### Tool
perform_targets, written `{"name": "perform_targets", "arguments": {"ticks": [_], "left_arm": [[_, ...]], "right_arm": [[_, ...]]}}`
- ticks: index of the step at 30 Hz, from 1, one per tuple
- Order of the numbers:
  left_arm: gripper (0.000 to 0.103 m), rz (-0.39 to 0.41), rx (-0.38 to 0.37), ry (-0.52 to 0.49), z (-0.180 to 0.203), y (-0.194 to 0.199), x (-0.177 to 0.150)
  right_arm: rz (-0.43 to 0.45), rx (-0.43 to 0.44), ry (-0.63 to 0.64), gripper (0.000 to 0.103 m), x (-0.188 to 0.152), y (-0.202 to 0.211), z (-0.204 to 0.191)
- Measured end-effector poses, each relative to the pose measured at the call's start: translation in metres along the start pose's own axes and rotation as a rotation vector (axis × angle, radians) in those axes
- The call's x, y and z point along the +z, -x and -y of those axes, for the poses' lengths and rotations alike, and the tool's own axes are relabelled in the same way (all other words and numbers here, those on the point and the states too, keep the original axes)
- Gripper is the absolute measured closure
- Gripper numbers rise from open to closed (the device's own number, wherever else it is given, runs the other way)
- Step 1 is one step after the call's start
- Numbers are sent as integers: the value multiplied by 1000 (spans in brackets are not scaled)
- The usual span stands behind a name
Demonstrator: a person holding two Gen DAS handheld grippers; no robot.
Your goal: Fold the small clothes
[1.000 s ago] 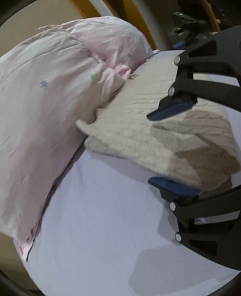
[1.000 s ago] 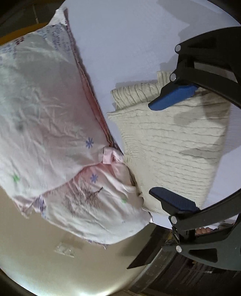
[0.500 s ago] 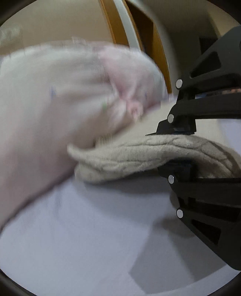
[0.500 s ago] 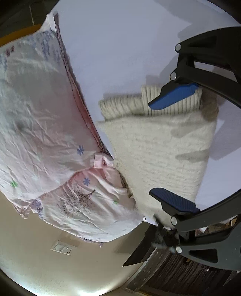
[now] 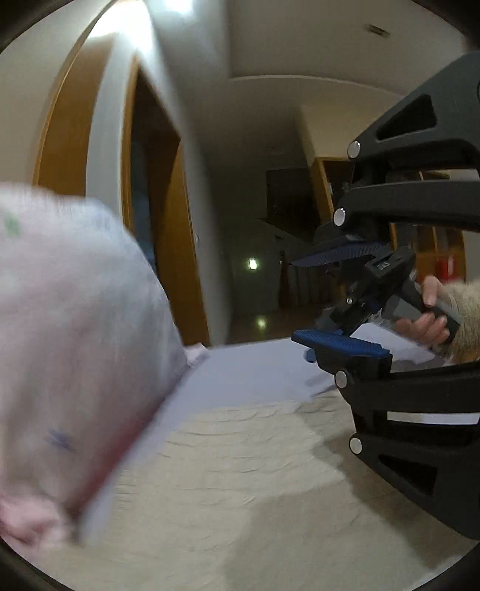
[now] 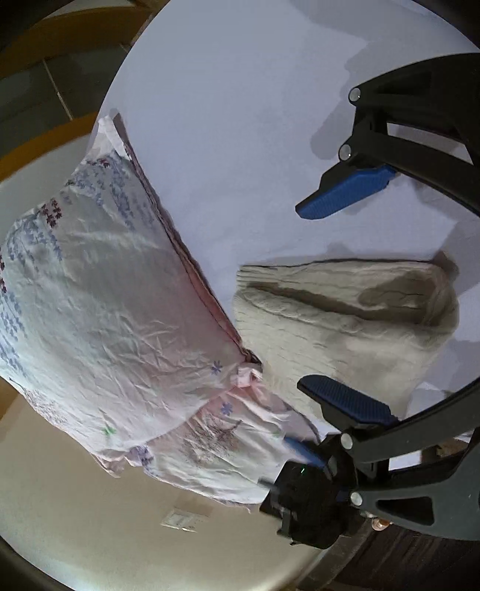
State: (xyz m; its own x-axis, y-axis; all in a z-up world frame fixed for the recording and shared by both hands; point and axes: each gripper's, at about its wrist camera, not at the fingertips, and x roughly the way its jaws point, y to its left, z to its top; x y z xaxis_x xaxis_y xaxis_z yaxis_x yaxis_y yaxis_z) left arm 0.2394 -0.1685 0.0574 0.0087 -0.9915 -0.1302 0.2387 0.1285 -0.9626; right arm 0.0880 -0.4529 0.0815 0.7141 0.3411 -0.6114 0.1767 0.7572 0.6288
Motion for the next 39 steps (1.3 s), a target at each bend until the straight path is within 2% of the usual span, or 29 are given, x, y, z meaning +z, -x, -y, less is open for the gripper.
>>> {"name": "perform_targets", "arguments": {"ticks": [2,3,4,5,6,9,12,15,17,18,19,20,21,22,24,26,28,29,31,32,33,35,36,38,39], "left_arm": [[31,83,72,-92,14,34,-1],[26,147,171,-136,18,59,-3],[24,189,277,-166,19,78,-5],[24,206,353,-185,18,89,-7],[24,219,476,-199,11,104,-9],[22,187,610,-134,-18,116,-15],[22,133,638,-90,-40,110,-16],[20,83,645,-108,-47,92,-25],[19,77,631,-105,-52,76,-28],[19,78,614,-96,-55,70,-24],[21,94,598,-93,-58,68,-25],[28,108,599,-101,-60,65,-24],[40,107,604,-109,-61,66,-26],[53,109,576,-108,-60,72,-28],[57,103,504,-114,-55,94,-34],[58,132,505,-154,-44,113,-41],[56,193,551,-201,-36,140,-47],[51,220,613,-216,-37,150,-46],[47,244,760,-237,-39,158,-43],[45,250,807,-232,-43,160,-44],[43,277,800,-240,-41,166,-50],[32,320,829,-296,-31,172,-61],[30,336,848,-320,-26,174,-67],[24,366,875,-362,-16,178,-81],[21,382,886,-377,-12,185,-92]], "right_arm": [[-48,51,-1,12,5,-8,-2],[-75,77,-8,11,6,-13,-3],[-130,115,-26,11,10,-26,-3],[-179,134,-38,11,14,-40,-5],[-208,131,-42,11,17,-50,-7],[-296,51,-61,11,24,-89,-9],[-358,31,-78,10,23,-111,-11],[-342,5,-34,12,22,-116,-18],[-342,5,-19,44,18,-118,-18],[-363,22,-31,56,14,-123,-17],[-356,70,-75,64,11,-123,-12],[-354,112,-102,65,10,-123,-10],[-336,149,-112,66,7,-119,-13],[-328,165,-104,67,6,-118,-17],[-321,224,-42,68,2,-112,-41],[-330,267,9,69,-2,-114,-61],[-340,273,88,69,-11,-126,-84],[-343,245,126,67,-14,-134,-91],[-335,67,247,55,-23,-152,-106],[-307,-13,273,48,-24,-152,-109],[-247,-39,262,44,-23,-143,-109],[-160,13,206,44,-15,-125,-106],[-144,33,184,44,-12,-121,-104],[-171,59,145,45,-6,-125,-102],[-200,62,135,51,-5,-133,-101]]}}
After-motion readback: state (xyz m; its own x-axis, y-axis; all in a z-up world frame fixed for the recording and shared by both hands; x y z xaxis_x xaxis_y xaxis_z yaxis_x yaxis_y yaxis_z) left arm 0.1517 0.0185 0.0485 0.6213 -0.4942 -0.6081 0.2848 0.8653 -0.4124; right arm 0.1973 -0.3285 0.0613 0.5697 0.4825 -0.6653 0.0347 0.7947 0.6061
